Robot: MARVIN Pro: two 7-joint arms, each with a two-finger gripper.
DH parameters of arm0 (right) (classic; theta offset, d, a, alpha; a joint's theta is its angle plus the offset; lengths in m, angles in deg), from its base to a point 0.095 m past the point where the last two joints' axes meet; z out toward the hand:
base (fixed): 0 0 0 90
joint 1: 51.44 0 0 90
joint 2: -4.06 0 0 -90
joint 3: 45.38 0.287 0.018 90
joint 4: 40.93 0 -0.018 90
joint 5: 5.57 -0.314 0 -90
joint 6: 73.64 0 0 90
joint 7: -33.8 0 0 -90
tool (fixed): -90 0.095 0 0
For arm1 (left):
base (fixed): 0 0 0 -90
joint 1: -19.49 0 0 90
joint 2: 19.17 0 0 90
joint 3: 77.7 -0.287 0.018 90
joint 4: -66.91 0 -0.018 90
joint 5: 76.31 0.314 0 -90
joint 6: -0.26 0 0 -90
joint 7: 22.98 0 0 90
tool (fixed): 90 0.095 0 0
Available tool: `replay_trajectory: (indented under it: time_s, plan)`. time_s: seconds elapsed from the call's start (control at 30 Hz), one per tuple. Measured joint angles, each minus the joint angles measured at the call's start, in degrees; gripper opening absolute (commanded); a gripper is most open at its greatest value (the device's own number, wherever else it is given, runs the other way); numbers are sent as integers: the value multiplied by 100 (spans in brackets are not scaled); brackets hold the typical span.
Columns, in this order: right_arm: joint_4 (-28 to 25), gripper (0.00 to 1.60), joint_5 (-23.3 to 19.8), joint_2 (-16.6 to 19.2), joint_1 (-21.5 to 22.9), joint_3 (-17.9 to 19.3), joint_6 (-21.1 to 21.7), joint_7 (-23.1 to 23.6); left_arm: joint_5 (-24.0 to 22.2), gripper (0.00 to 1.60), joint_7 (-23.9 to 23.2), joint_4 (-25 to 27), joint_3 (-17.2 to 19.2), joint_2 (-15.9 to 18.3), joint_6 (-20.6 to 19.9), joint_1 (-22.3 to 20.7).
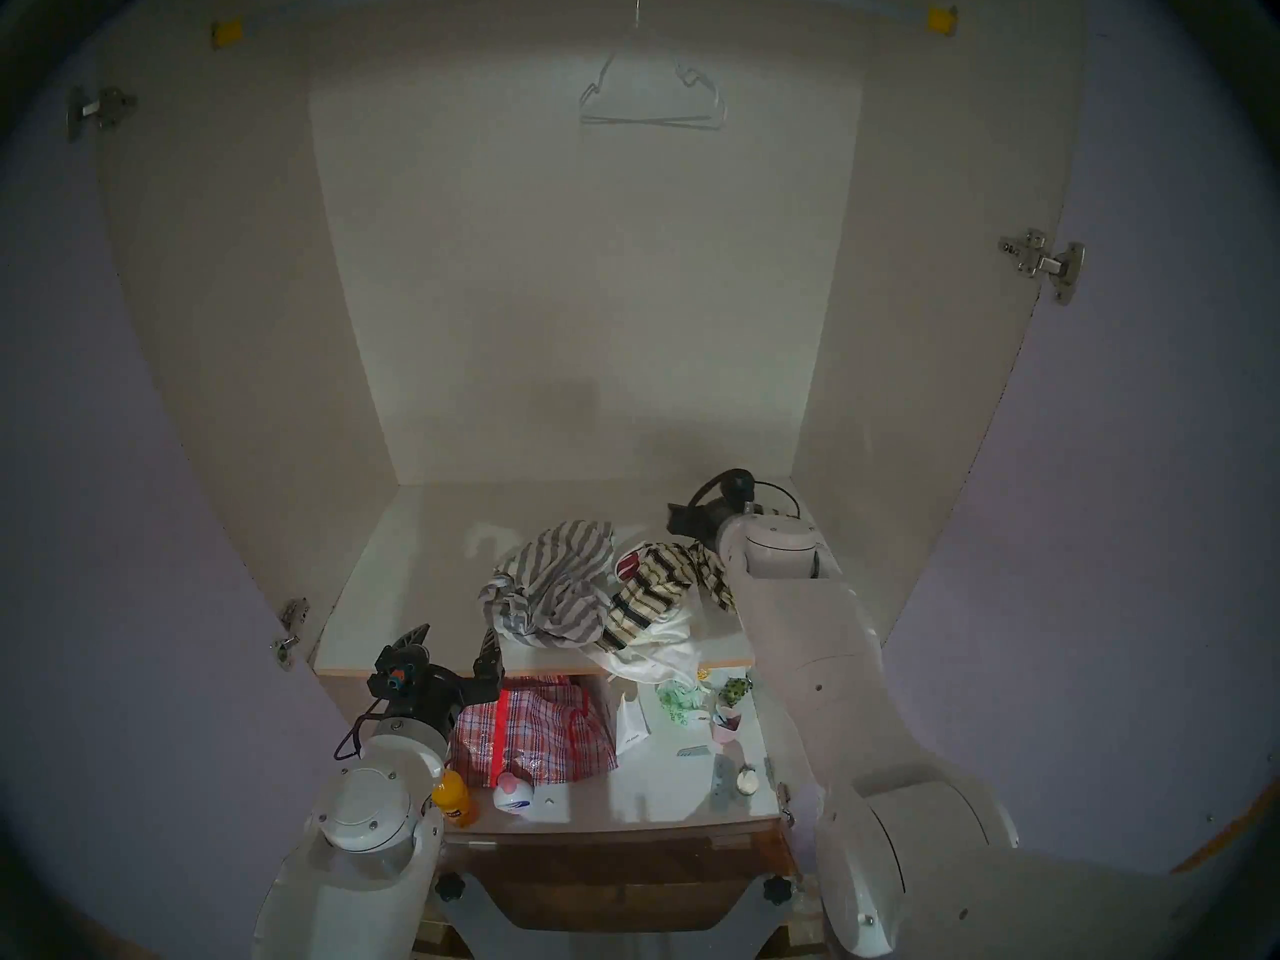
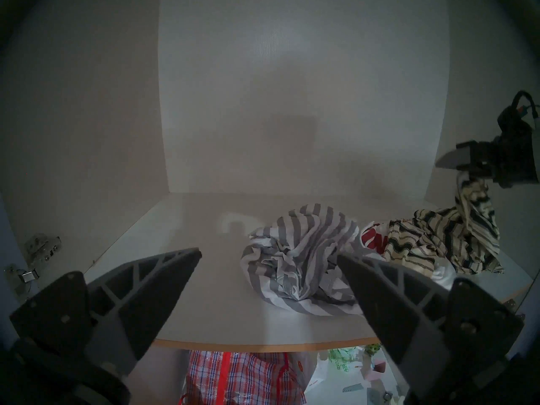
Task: Sort tops into two piles: light colors and dark colors
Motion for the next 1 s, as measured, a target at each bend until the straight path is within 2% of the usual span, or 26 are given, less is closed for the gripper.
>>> replay_trajectory:
  time_s: [0.07,0.1,0.13,0.23,0.27,0.3,0.47,0.6,0.7,0.87,1.0]
  plan:
    - [215,160,-97,-108,100,94,438,-17,-1,160,1,1,0,4,0,3]
    - [510,160,-108,-179,232,119,651,-120,-2,160,1,1,-1,3,0,2]
    - [738,160,-71,-225,293,120,669,-345,-3,160,1,0,-4,3,0,2]
    - [1094,160,318,-429,345,400,632,-1011,-3,160,12,-18,-6,3,1,-14]
    - [1129,160,333,-439,349,435,614,-1082,-3,160,13,-18,-7,2,1,-14]
    - [1213,160,384,-479,347,600,539,-1374,-3,160,18,-24,-7,4,1,-15]
    - [1211,160,389,-553,360,1164,56,-2350,-5,160,25,-27,-11,7,1,-16]
    - [1215,160,290,-608,460,1584,-28,-3001,-10,160,26,-16,-16,15,0,-7]
    - [1198,160,177,-588,476,1504,16,-2800,-11,160,29,-20,-18,20,0,-11]
    - [1179,160,-61,-623,474,983,225,-2165,-15,160,34,-20,-20,23,1,-11]
    - [1173,160,-312,-579,447,483,377,-1201,-20,160,34,-15,-22,30,0,-5]
